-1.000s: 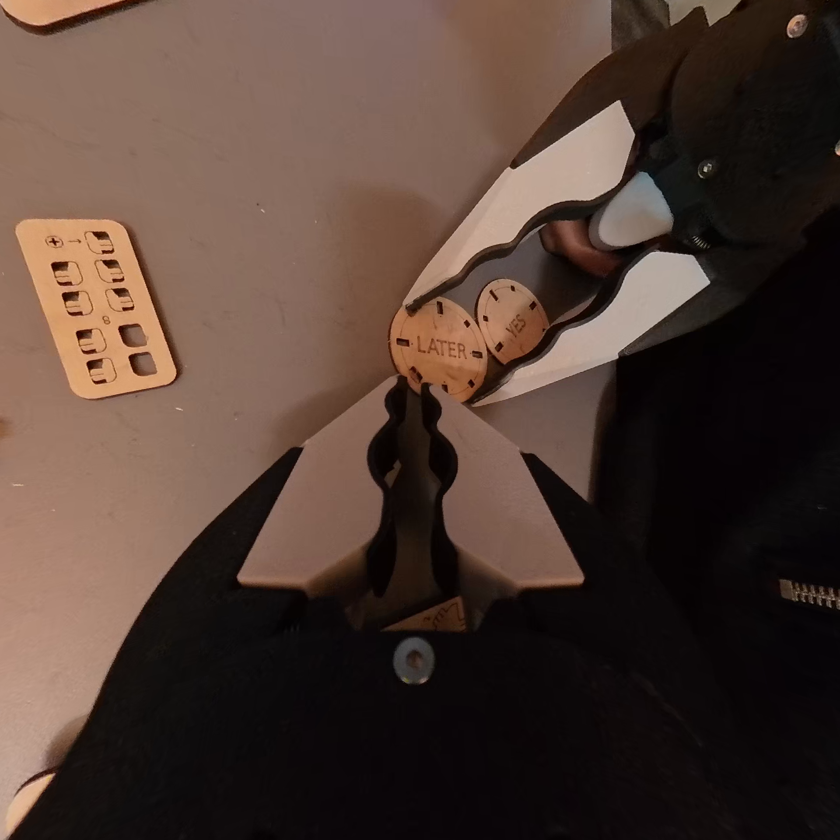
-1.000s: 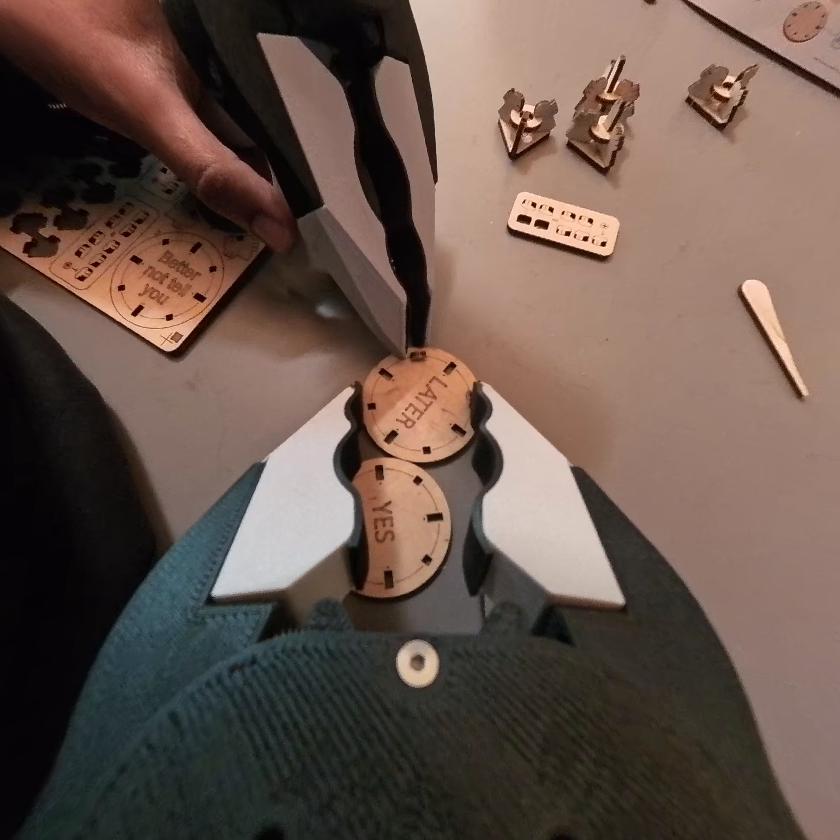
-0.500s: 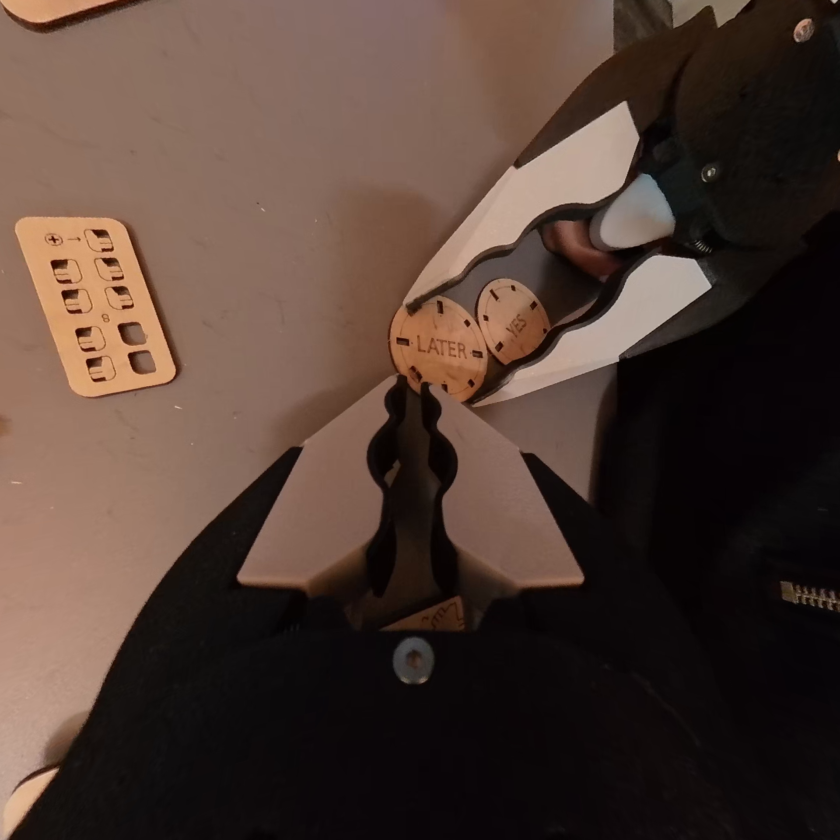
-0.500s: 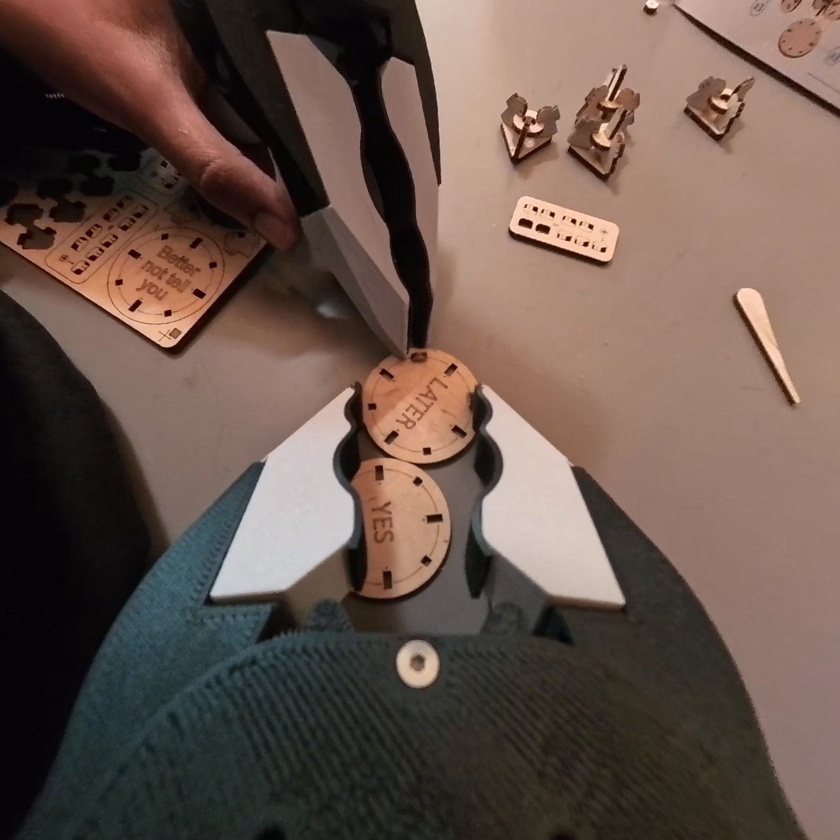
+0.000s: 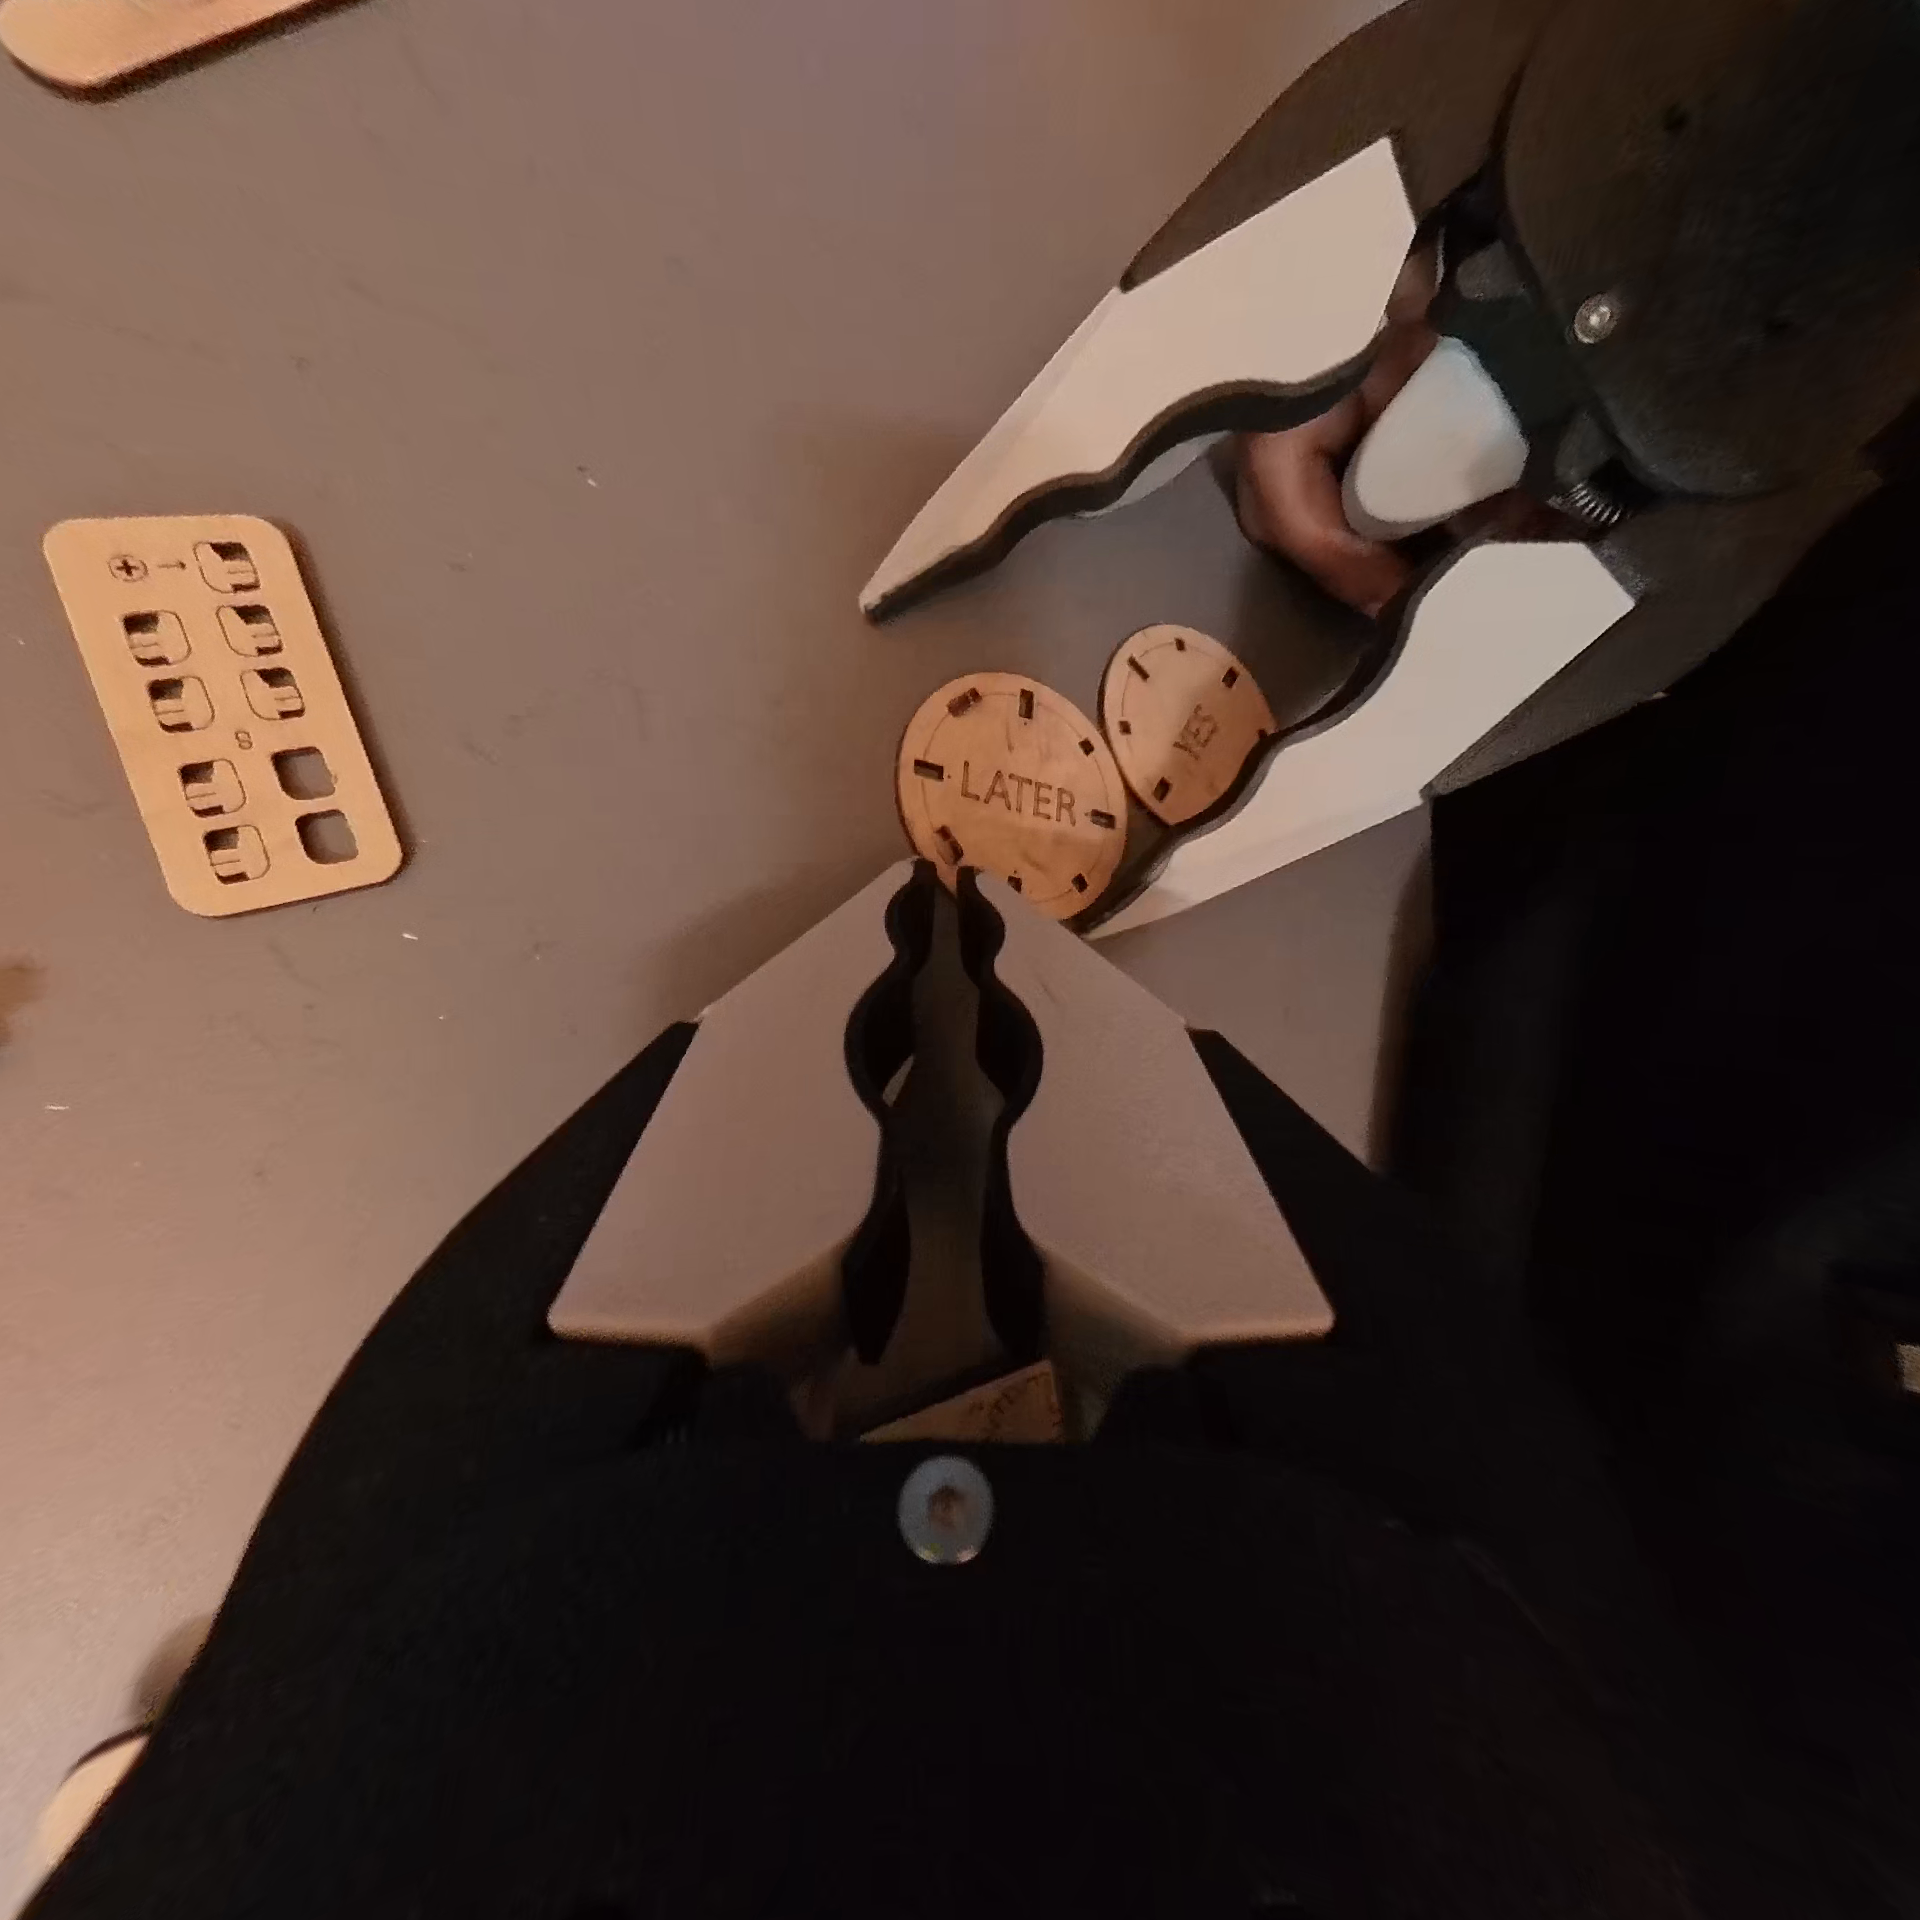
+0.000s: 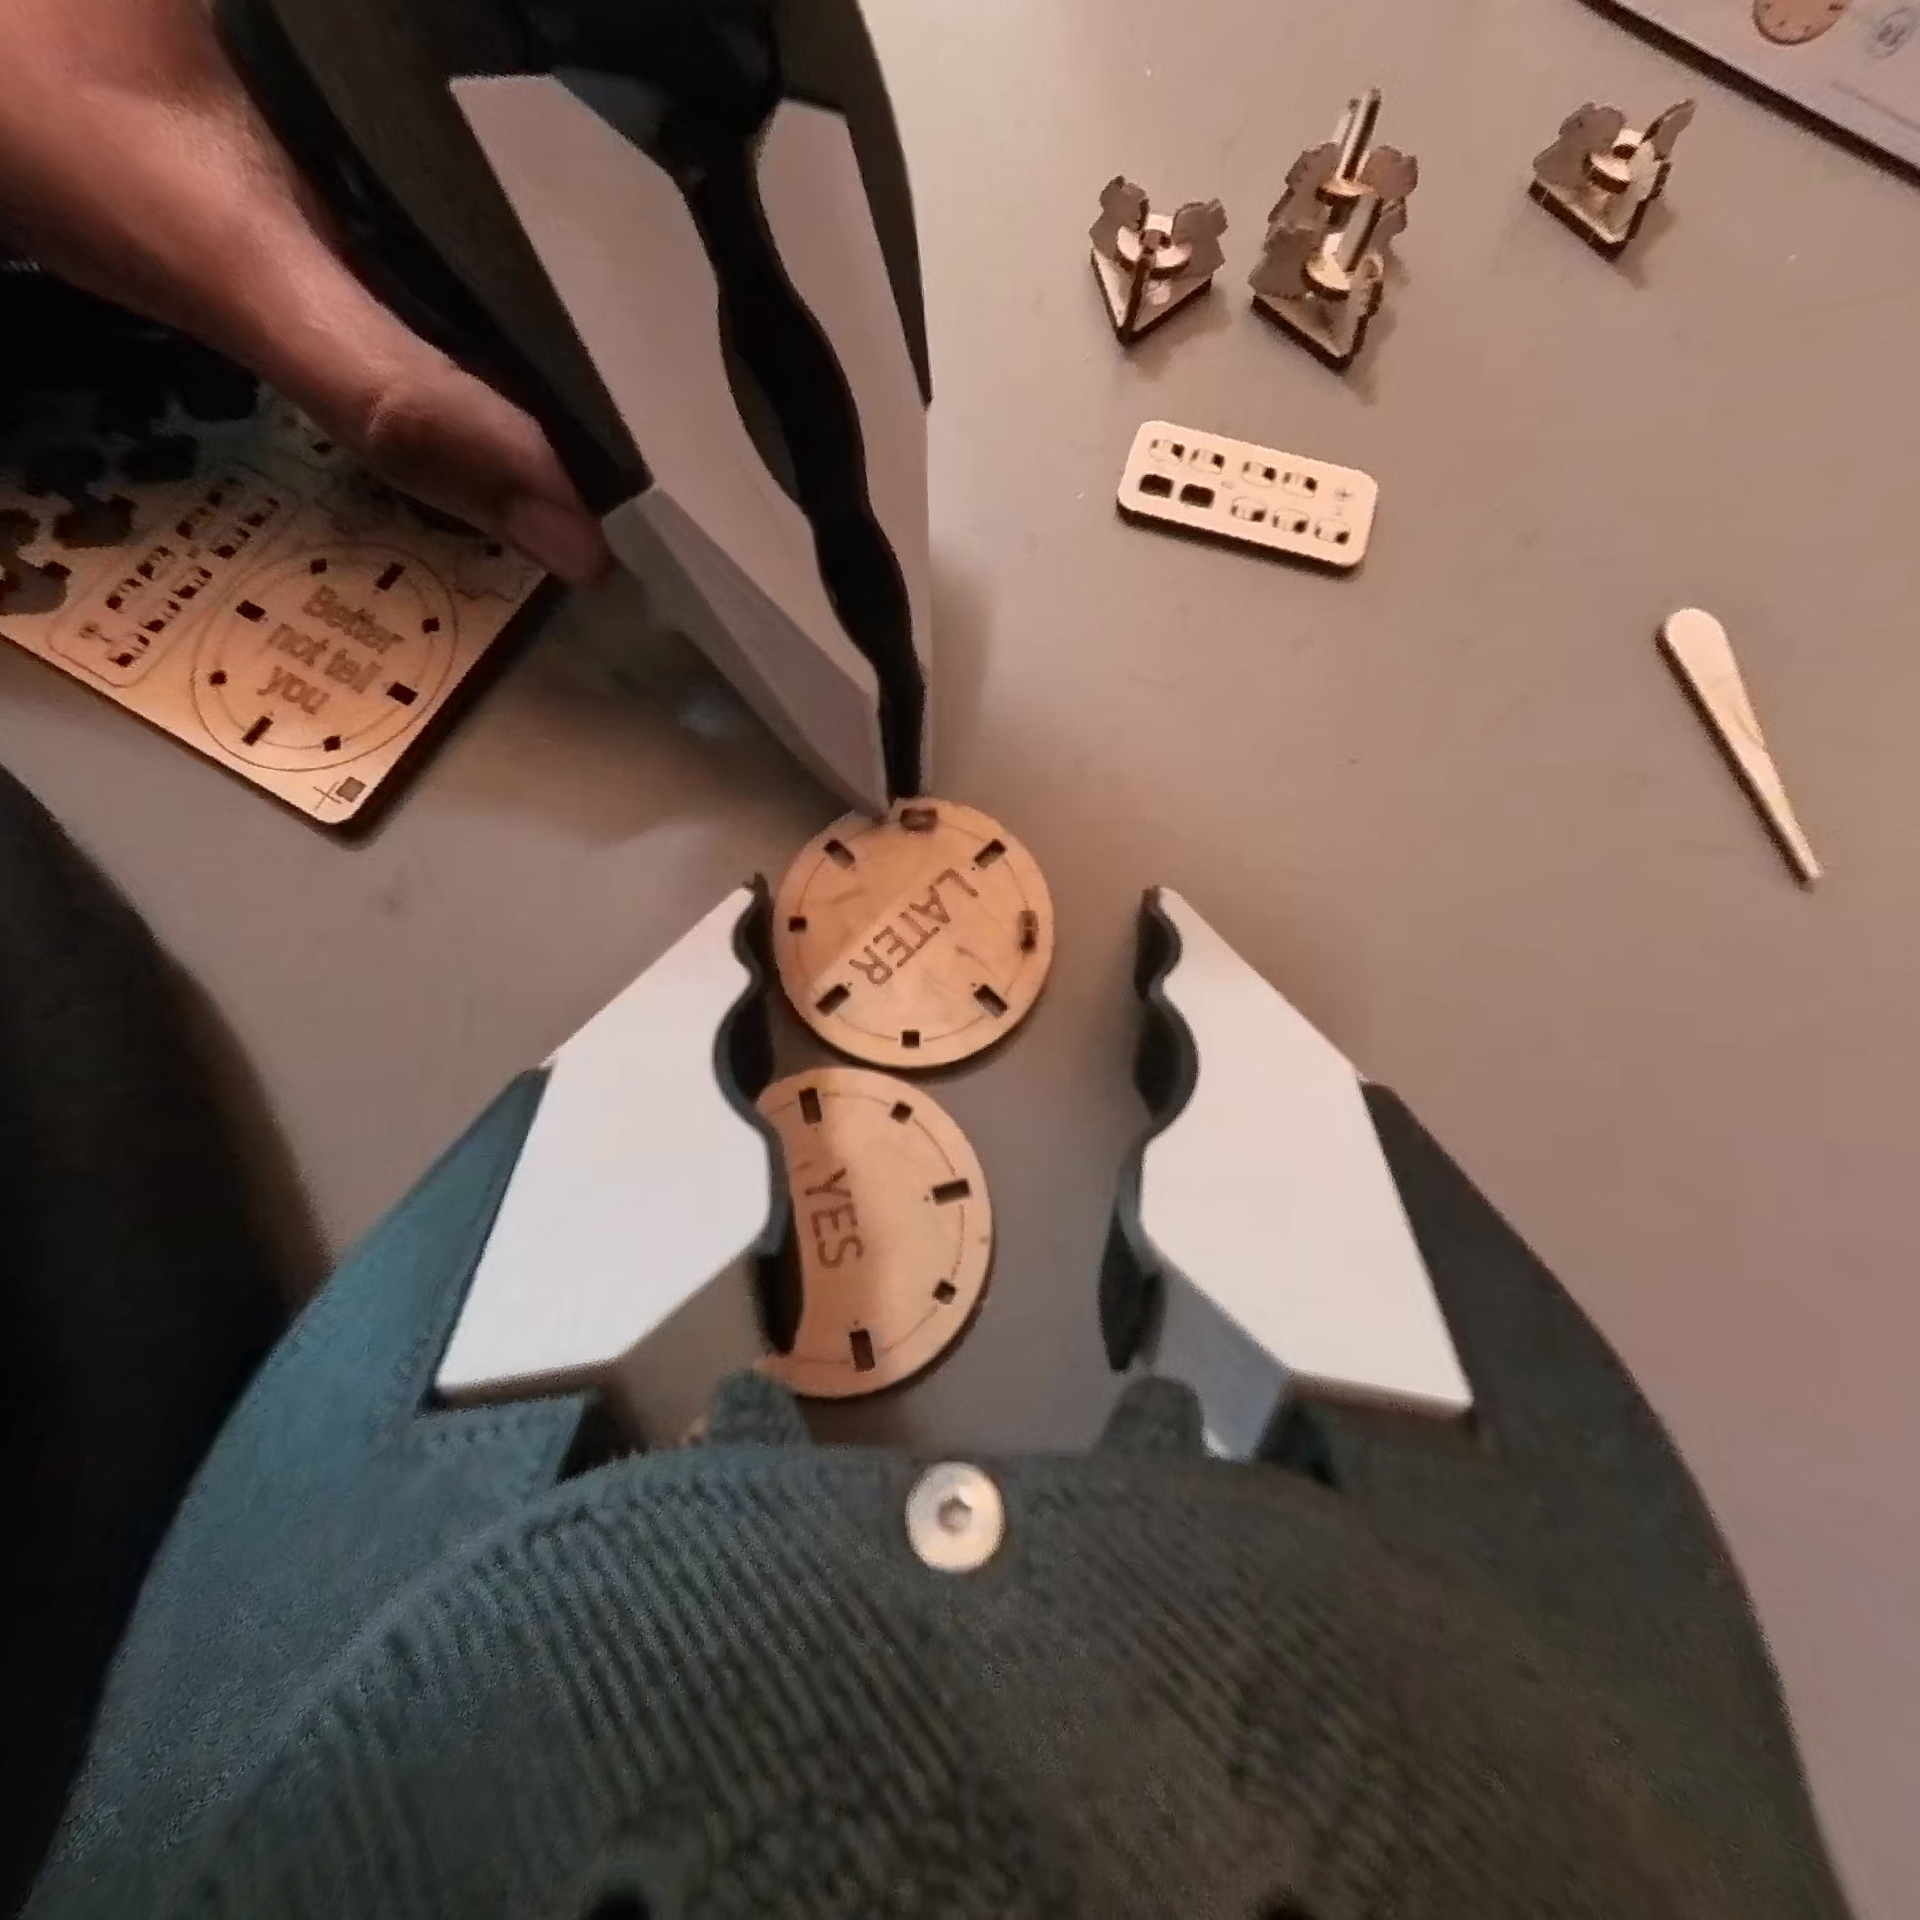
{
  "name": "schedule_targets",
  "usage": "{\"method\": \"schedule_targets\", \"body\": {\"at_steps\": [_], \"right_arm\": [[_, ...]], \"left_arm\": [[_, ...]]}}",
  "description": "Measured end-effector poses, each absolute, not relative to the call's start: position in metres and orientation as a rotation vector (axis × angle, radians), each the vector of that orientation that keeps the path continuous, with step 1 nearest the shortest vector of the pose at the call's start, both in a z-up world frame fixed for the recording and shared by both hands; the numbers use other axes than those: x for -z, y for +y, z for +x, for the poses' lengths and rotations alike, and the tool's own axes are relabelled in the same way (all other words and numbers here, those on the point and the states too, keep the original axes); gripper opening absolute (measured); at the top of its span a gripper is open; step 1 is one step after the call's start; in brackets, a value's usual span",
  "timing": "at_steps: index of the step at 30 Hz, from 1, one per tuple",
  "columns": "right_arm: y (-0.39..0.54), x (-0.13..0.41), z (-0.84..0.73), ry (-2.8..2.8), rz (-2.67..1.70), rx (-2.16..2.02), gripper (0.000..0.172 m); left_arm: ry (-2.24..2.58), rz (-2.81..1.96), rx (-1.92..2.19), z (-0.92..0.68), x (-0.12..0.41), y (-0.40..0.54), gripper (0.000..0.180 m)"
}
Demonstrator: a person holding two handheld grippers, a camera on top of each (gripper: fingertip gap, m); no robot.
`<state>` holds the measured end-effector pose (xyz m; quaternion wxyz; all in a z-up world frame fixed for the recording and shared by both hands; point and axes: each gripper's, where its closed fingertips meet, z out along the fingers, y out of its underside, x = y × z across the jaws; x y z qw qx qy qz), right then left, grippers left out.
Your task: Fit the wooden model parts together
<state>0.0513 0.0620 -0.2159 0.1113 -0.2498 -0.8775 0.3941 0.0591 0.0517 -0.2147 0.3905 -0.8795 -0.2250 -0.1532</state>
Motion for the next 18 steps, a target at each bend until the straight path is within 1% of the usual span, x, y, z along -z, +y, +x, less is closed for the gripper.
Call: {"method": "schedule_targets", "body": {"at_steps": [2,5,10,13,14,16,17,18], "right_arm": [[0.058,0.216,0.053,-2.592,-0.686,-1.163,0.060],[0.056,0.216,0.050,-2.595,-0.688,-1.167,0.060],[0.051,0.216,0.045,-2.598,-0.679,-1.166,0.063],[0.049,0.216,0.041,-2.603,-0.679,-1.171,0.063],[0.048,0.216,0.041,-2.609,-0.669,-1.172,0.065],[0.045,0.215,0.040,-2.636,-0.622,-1.188,0.075],[0.046,0.212,0.035,-2.621,-0.578,-1.197,0.078],[0.050,0.203,0.024,-2.573,-0.523,-1.196,0.076]], "left_arm": [[-0.540,-2.257,0.314,0.055,0.215,0.049,0.003],[-0.538,-2.272,0.264,0.052,0.215,0.047,0.001],[-0.567,-2.267,0.162,0.035,0.214,0.038,0.000],[-0.603,-2.184,0.097,0.018,0.203,0.030,0.000],[-0.620,-2.142,0.084,0.012,0.198,0.027,0.000],[-0.654,-2.064,0.041,-0.002,0.186,0.019,0.000],[-0.669,-2.034,0.006,-0.009,0.180,0.013,0.000],[-0.682,-2.011,-0.040,-0.016,0.175,0.006,0.000]]}}
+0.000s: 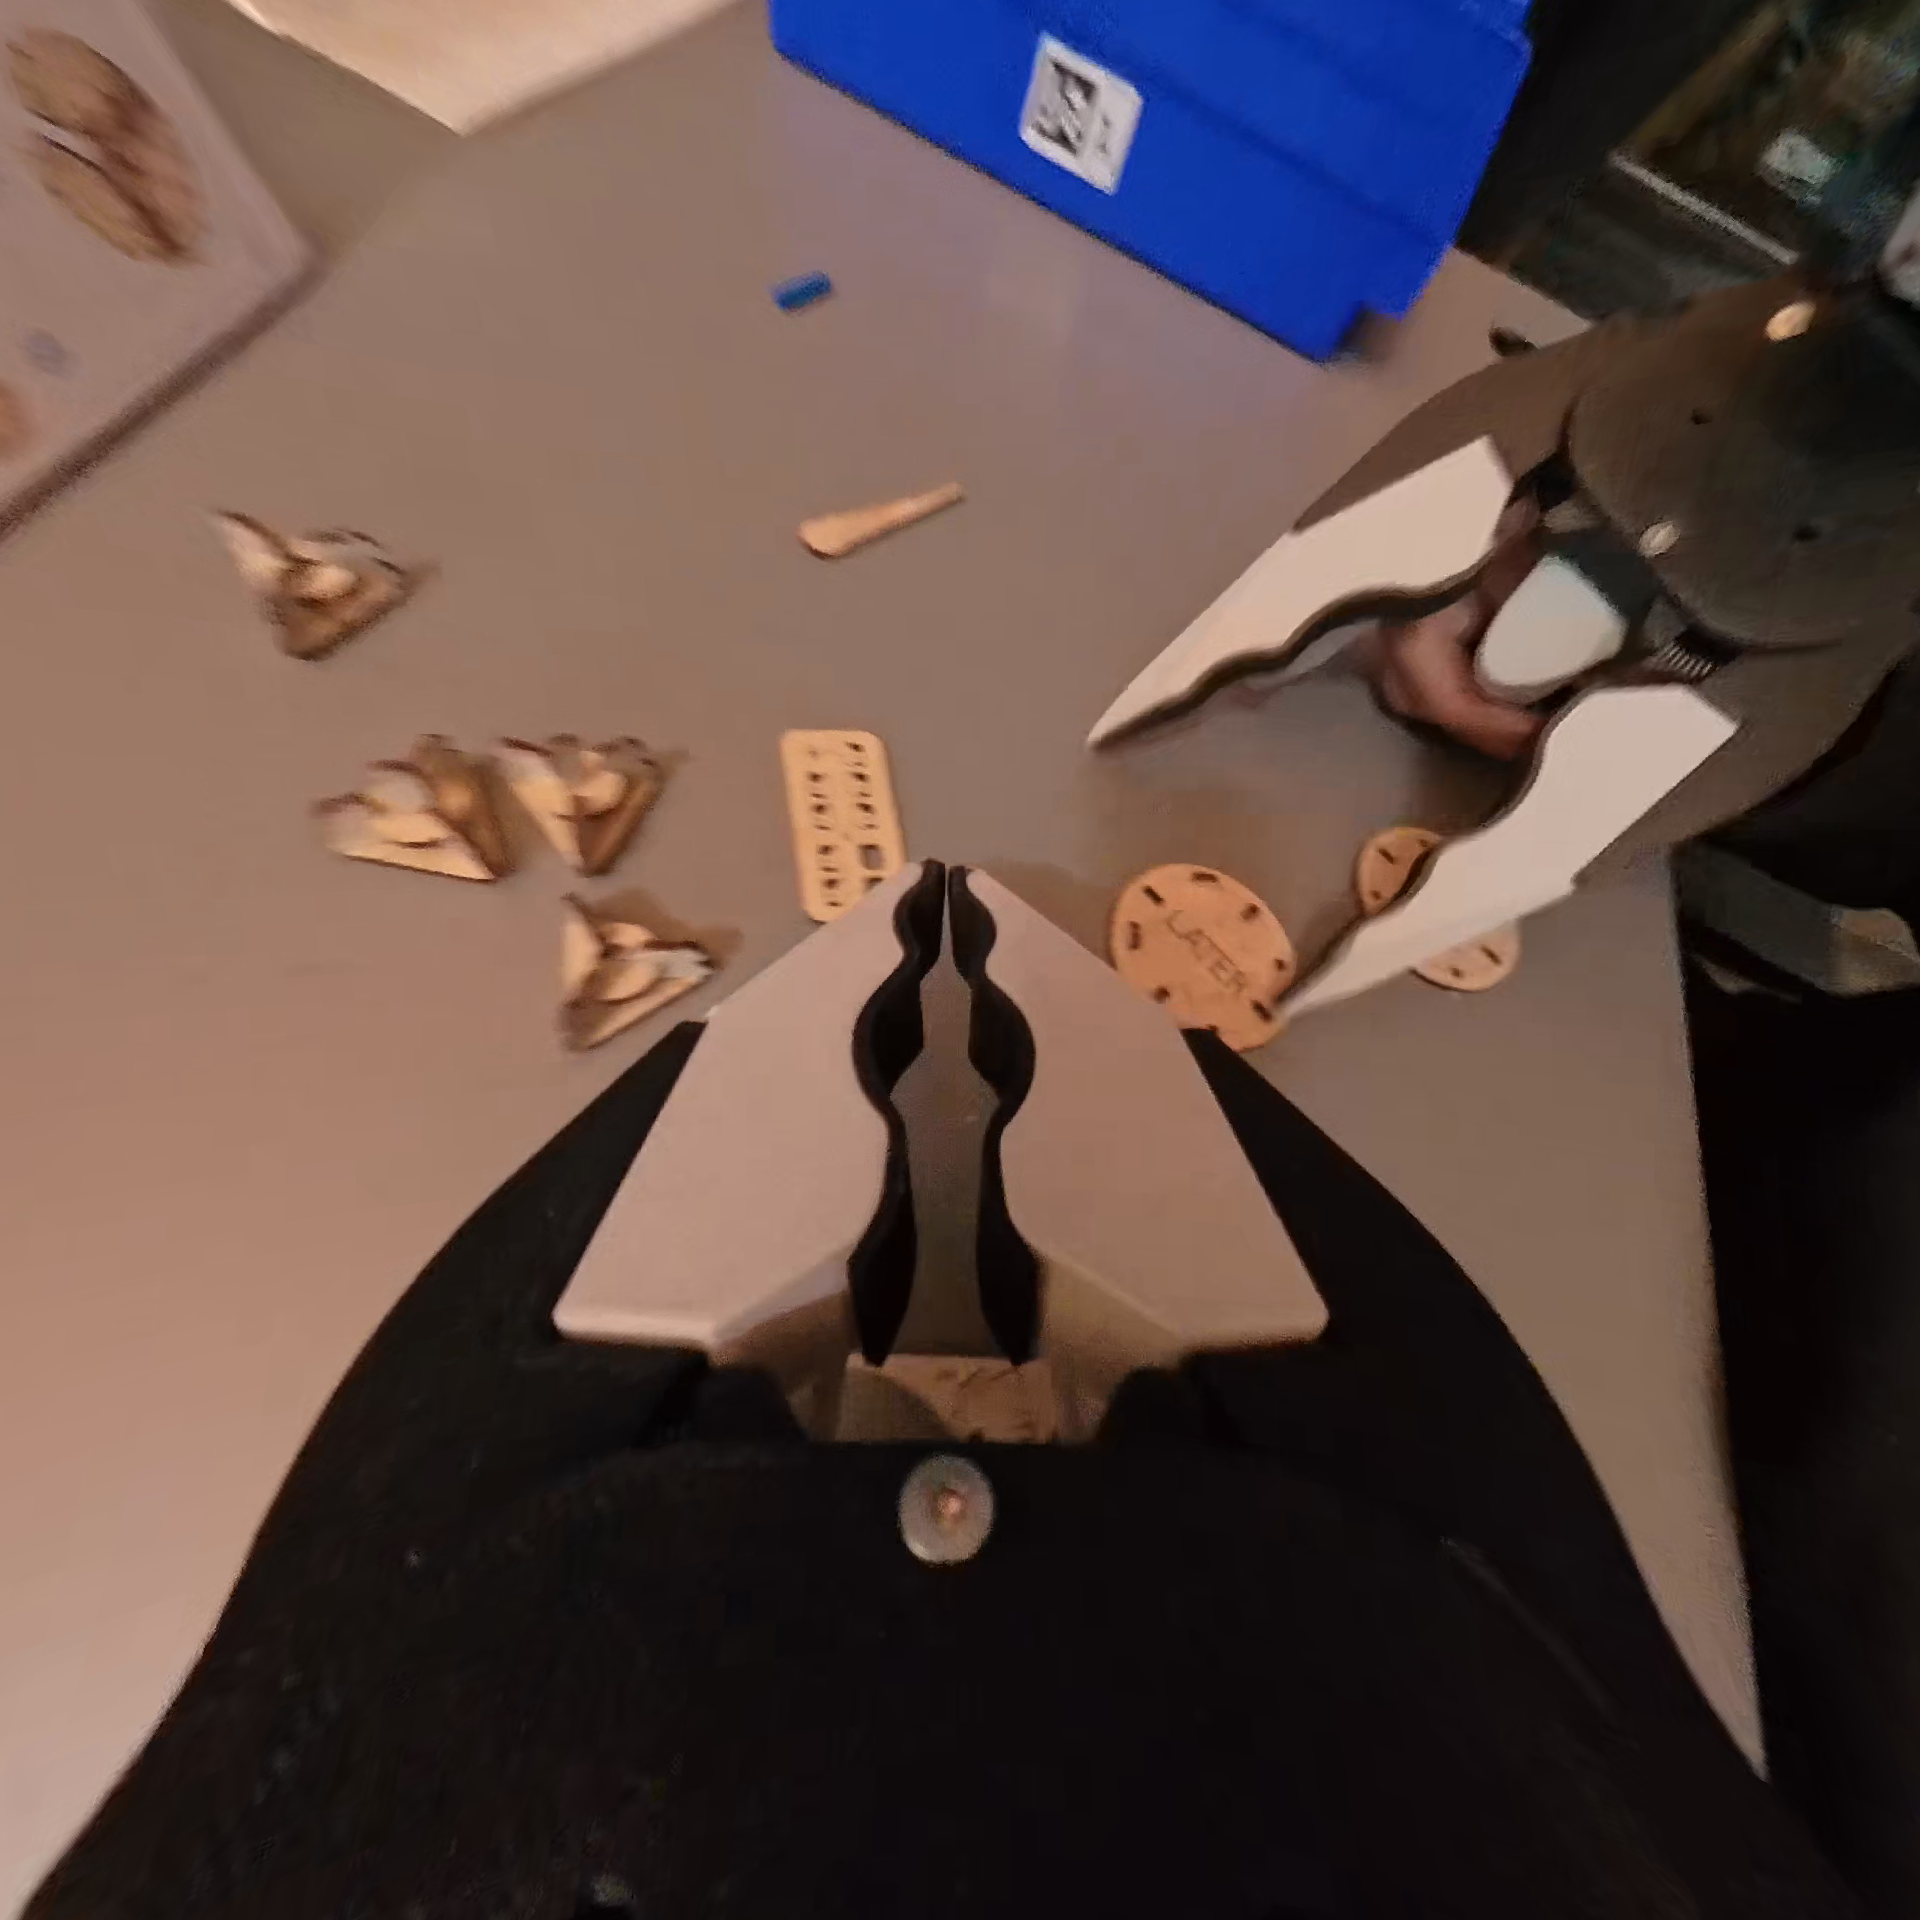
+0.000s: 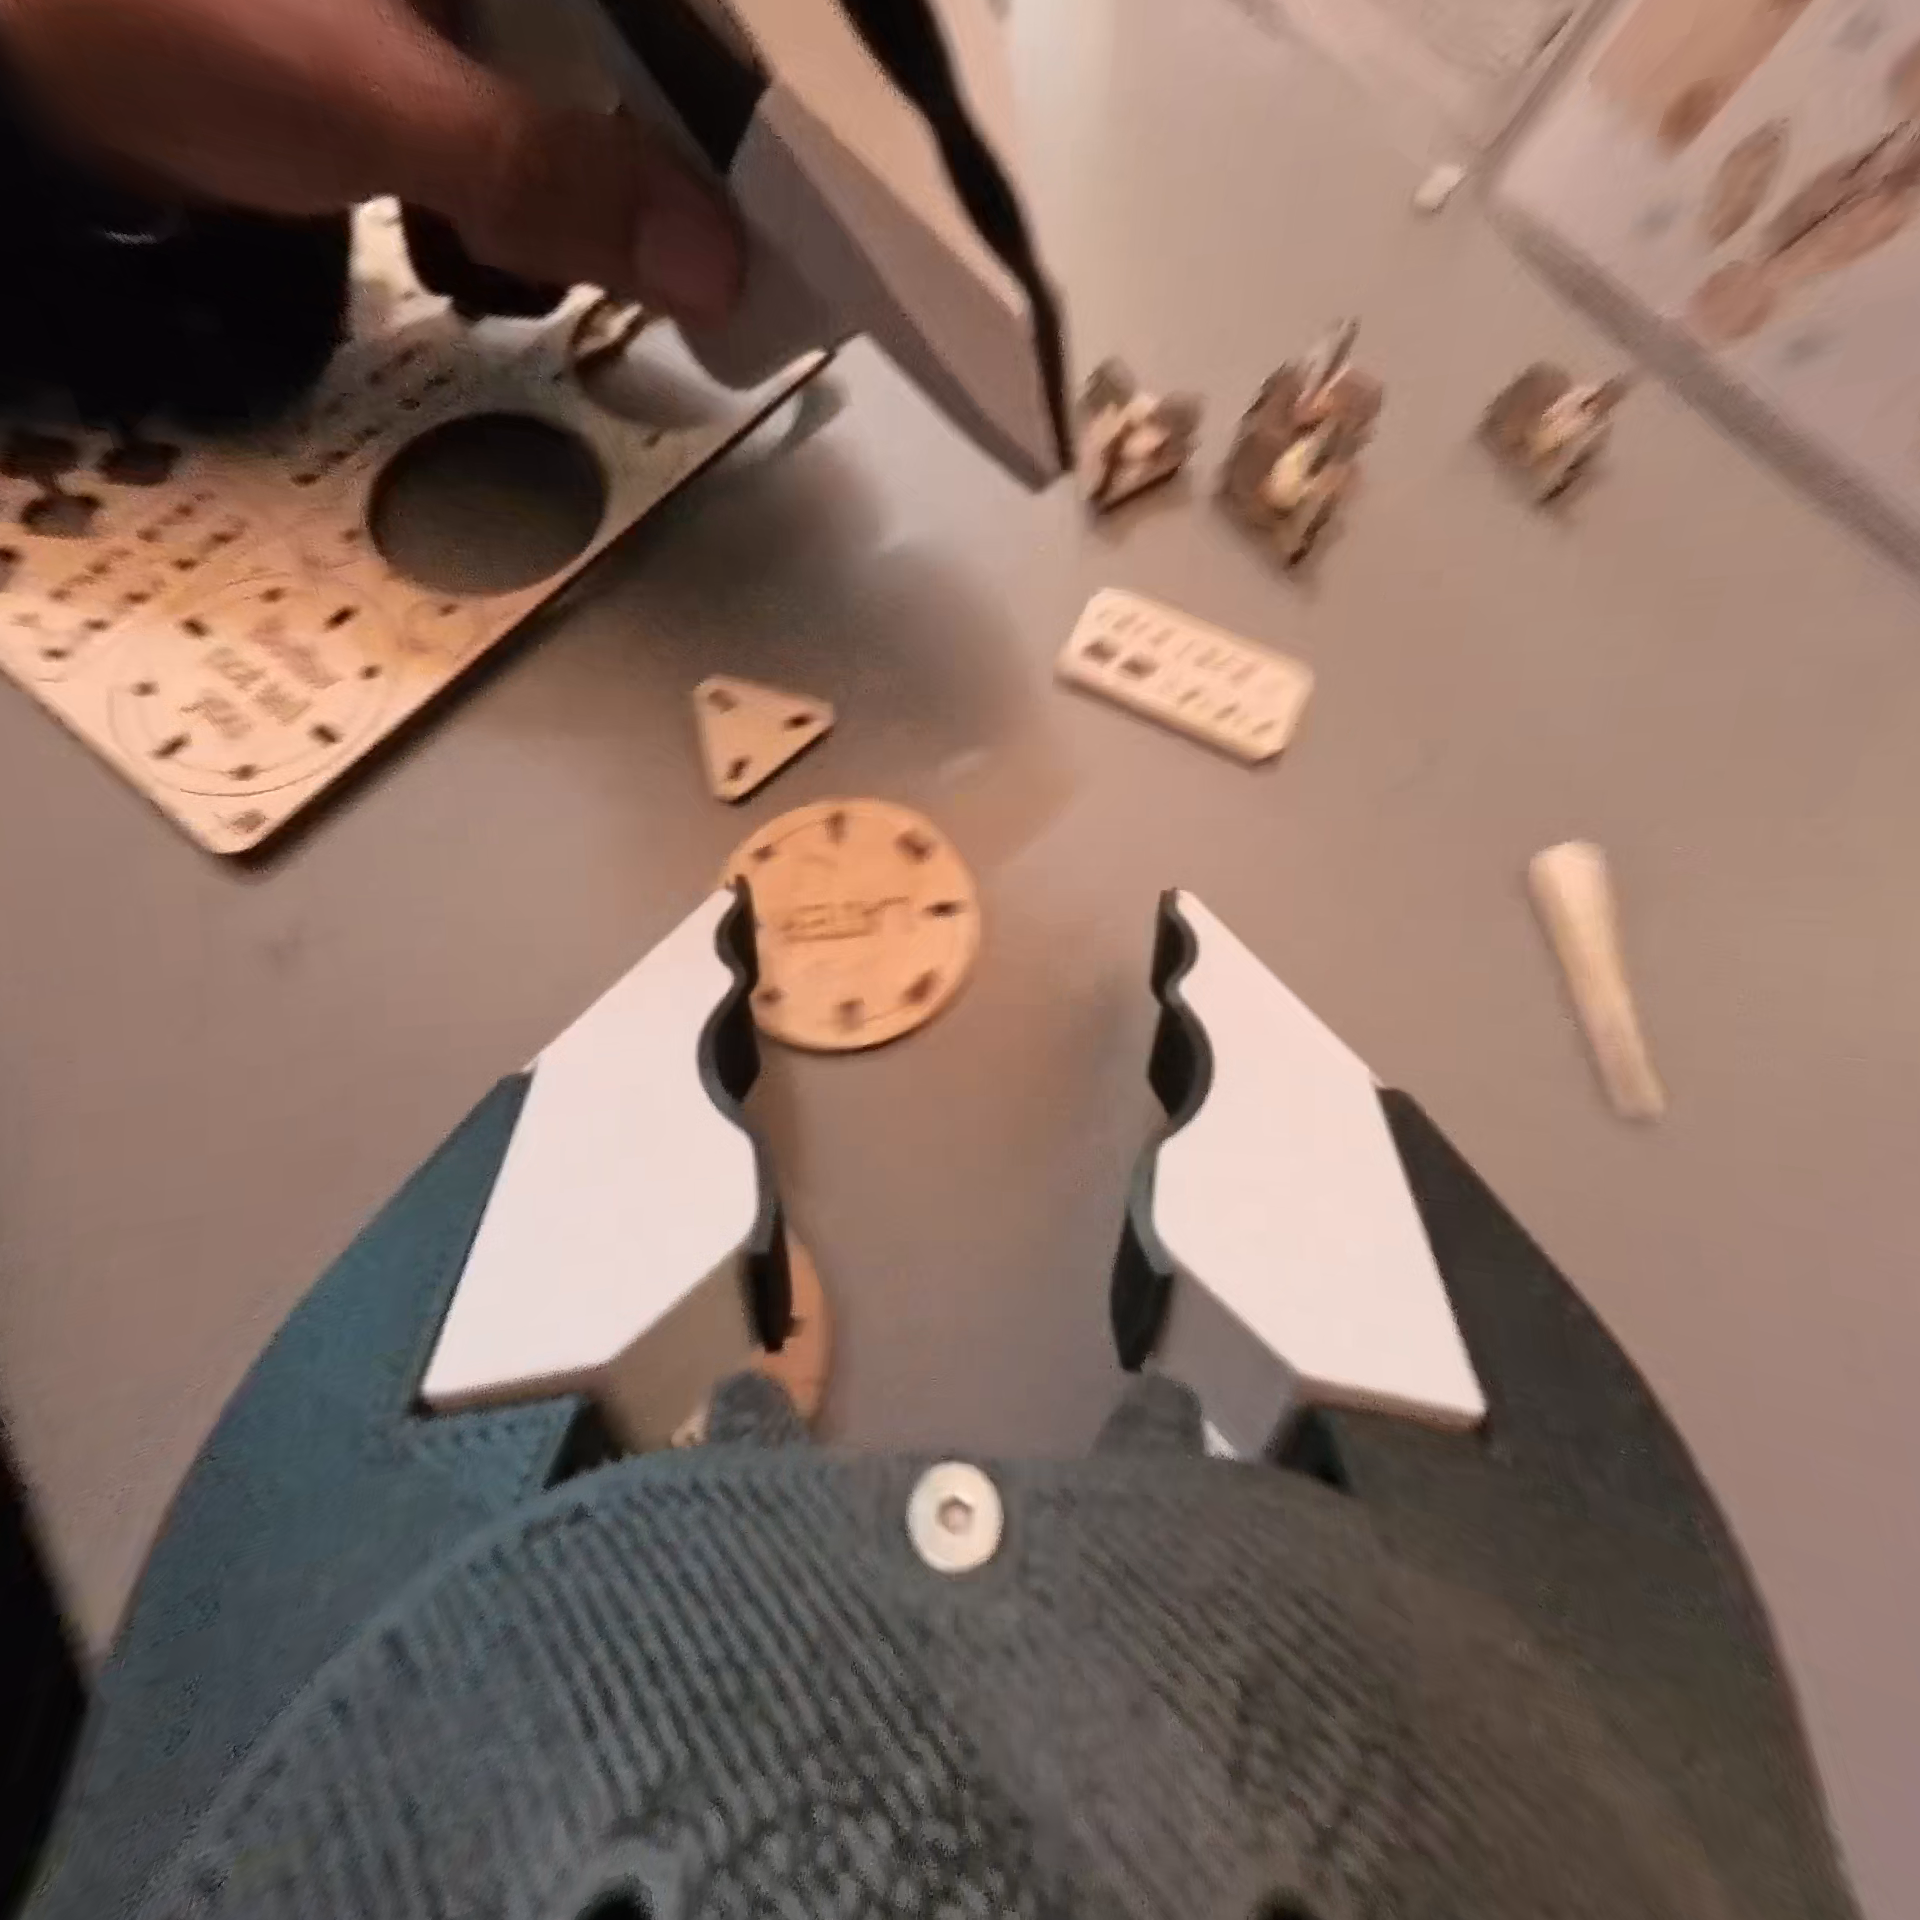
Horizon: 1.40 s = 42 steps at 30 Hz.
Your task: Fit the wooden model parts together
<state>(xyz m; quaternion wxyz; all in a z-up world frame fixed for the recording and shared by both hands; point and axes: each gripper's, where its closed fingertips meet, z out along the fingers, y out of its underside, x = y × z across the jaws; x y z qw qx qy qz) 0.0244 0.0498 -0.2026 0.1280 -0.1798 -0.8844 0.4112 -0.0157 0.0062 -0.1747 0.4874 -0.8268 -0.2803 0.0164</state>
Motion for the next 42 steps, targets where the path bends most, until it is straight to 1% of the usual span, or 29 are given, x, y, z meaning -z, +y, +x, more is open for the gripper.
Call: {"method": "schedule_targets", "body": {"at_steps": [2,4,6,7,9,11,14,17,20,22,30,32,36,40,42], "right_arm": [[0.055,0.166,-0.007,-2.404,-0.393,-1.232,0.068],[0.054,0.121,-0.039,-2.204,-0.283,-1.348,0.054],[0.050,0.094,-0.067,-2.063,-0.209,-1.465,0.038],[0.048,0.092,-0.083,-2.032,-0.214,-1.504,0.036],[0.048,0.114,-0.102,-2.117,-0.350,-1.552,0.039],[0.046,0.133,-0.089,-2.264,-0.454,-1.670,0.042],[0.059,0.136,-0.084,-2.185,-0.533,-1.753,0.037],[0.064,0.129,-0.090,-2.139,-0.492,-1.701,0.035],[0.067,0.138,-0.092,-2.158,-0.445,-1.582,0.033],[0.062,0.141,-0.090,-2.166,-0.422,-1.579,0.030],[0.049,0.159,-0.078,-2.302,-0.376,-1.527,0.030],[0.048,0.163,-0.075,-2.365,-0.403,-1.535,0.036],[0.042,0.180,-0.059,-2.568,-0.454,-1.531,0.053],[0.033,0.197,-0.053,-2.659,-0.405,-1.390,0.064],[0.027,0.205,-0.054,-2.697,-0.386,-1.319,0.066]], "left_arm": [[-0.715,-1.986,-0.170,-0.031,0.164,-0.012,0.002],[-0.733,-1.947,-0.309,-0.045,0.150,-0.031,0.004],[-0.748,-1.901,-0.419,-0.054,0.138,-0.048,0.006],[-0.761,-1.883,-0.459,-0.057,0.135,-0.055,0.006],[-0.791,-1.856,-0.501,-0.062,0.133,-0.068,0.006],[-0.820,-1.839,-0.504,-0.066,0.135,-0.076,0.007],[-0.823,-1.820,-0.462,-0.068,0.138,-0.077,0.008],[-0.816,-1.832,-0.418,-0.067,0.145,-0.071,0.008],[-0.807,-1.864,-0.423,-0.066,0.151,-0.069,0.009],[-0.797,-1.868,-0.415,-0.065,0.152,-0.067,0.009],[-0.793,-1.884,-0.359,-0.062,0.159,-0.060,0.010],[-0.795,-1.878,-0.333,-0.061,0.161,-0.059,0.010],[-0.787,-1.877,-0.298,-0.058,0.162,-0.054,0.010],[-0.744,-1.886,-0.284,-0.052,0.161,-0.044,0.014],[-0.732,-1.904,-0.272,-0.050,0.165,-0.039,0.016]]}}
